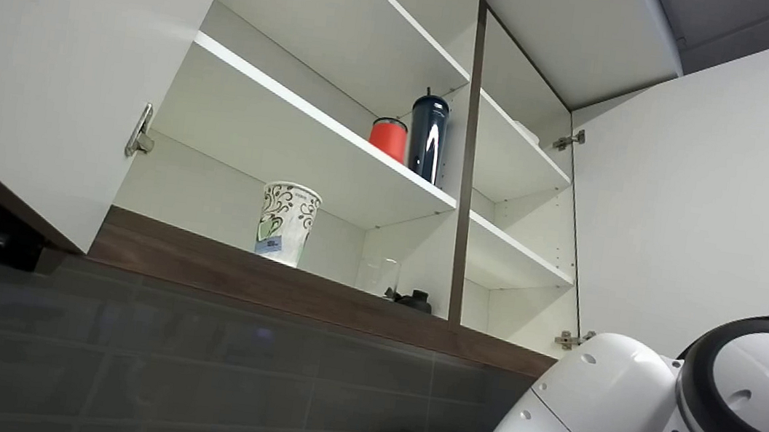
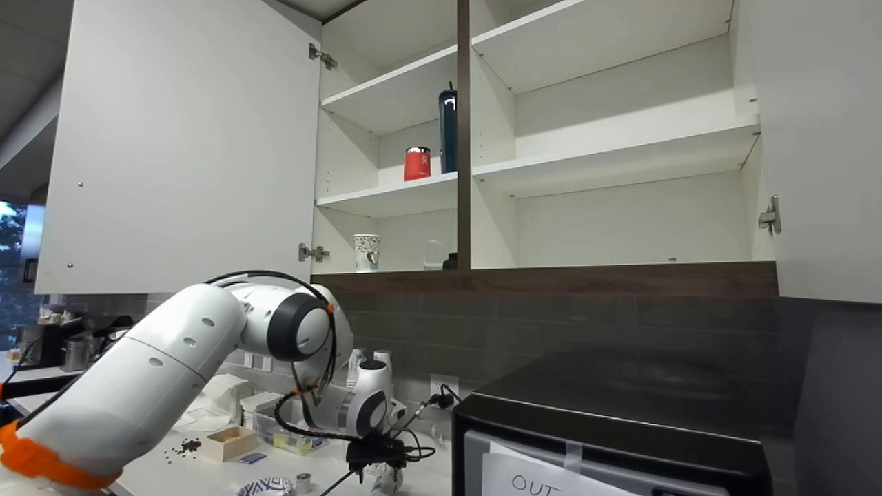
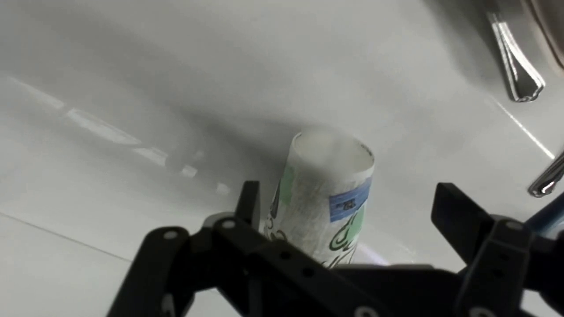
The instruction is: Put the cup inside the cupboard
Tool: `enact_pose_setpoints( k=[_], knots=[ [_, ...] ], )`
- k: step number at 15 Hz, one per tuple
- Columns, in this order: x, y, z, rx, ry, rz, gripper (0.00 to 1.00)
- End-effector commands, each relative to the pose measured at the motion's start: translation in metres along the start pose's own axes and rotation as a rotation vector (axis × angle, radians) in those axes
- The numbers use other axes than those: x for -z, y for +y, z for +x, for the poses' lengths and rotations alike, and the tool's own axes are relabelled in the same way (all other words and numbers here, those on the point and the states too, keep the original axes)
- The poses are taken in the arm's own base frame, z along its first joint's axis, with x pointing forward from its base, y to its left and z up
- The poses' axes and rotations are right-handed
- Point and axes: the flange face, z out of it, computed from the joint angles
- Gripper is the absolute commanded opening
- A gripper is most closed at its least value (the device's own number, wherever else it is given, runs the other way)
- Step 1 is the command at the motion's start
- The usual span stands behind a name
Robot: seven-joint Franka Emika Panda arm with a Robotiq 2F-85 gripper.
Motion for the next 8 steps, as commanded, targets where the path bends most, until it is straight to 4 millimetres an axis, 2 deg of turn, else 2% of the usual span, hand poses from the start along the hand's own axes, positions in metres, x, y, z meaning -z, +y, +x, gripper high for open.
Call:
enact_pose_setpoints(
  k=[1,8],
  knots=[
    [-0.012,0.003,0.005,-0.003,-0.009,0.063,1.0],
    [-0.036,0.004,0.008,-0.042,0.027,0.114,1.0]
  ],
)
